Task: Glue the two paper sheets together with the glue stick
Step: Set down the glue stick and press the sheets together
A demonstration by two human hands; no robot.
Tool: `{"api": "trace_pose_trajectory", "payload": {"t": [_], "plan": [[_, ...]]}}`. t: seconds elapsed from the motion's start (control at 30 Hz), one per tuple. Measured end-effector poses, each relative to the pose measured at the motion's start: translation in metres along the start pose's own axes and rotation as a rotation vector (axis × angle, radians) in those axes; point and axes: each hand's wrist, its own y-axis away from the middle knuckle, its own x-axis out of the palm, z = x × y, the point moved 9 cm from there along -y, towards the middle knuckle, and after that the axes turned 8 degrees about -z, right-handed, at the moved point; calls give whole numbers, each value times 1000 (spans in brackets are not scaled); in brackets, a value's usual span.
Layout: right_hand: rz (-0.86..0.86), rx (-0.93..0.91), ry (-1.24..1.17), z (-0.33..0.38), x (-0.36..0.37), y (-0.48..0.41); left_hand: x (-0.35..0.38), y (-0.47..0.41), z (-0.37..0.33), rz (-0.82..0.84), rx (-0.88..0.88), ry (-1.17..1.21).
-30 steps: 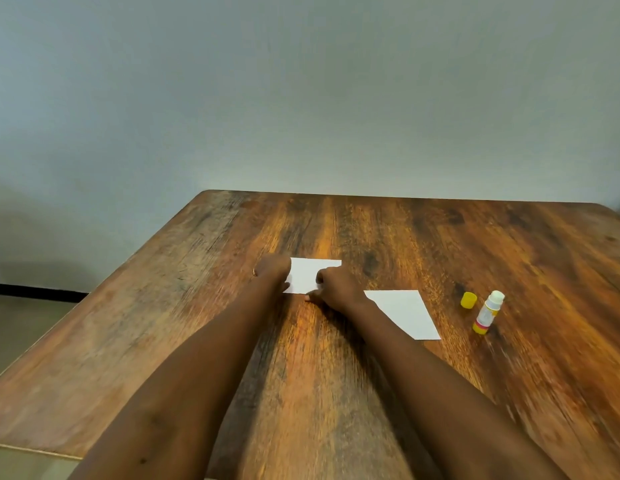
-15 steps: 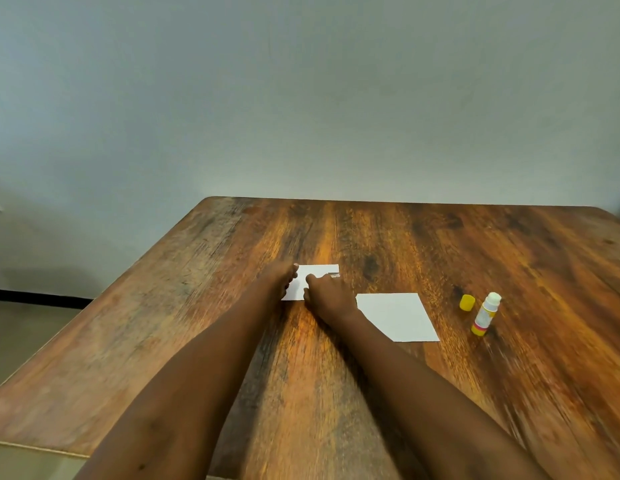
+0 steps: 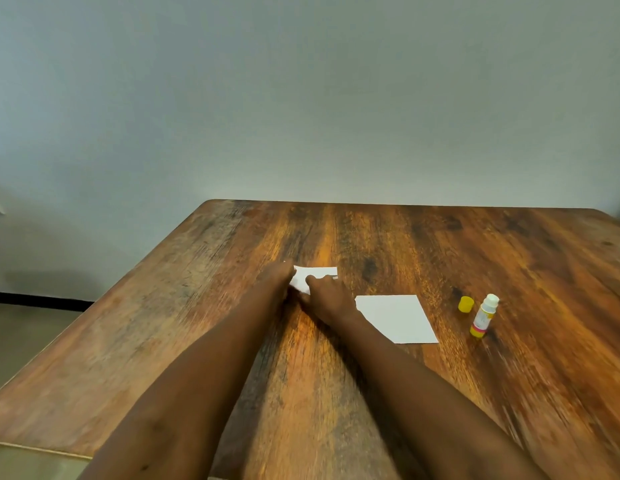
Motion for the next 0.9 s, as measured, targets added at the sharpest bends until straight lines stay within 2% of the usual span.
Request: {"api": "trace_pose_trajectory", "payload": {"t": [0.1, 0.2, 0.33, 0.43, 0.5, 0.57, 0.67, 0.73, 0.9], "plan": [[-33, 21, -76, 0, -9, -2, 0, 5, -7, 32, 63, 148], [-170, 185, -298, -14, -33, -3, 4, 7, -7, 115, 13, 269], [-409, 546, -774, -54, -61, 8, 9, 12, 8, 201, -37, 140], [-415, 770, -1204, -75, -54, 25, 26, 24, 17, 292, -100, 151], [-392, 825, -1334, -81, -55, 35, 34, 32, 13, 303, -87, 197], [-372, 832, -1342, -88, -62, 43, 36, 41, 6, 278, -44, 215], [-351, 838, -1276, -106, -81, 51, 32, 50, -4, 195, 63, 118], [-329, 837, -1229, -122, -95, 54, 35, 58, -9, 200, 128, 79], [-160, 837, -922, -152, -114, 60, 47, 76, -14, 213, 264, -38]]}}
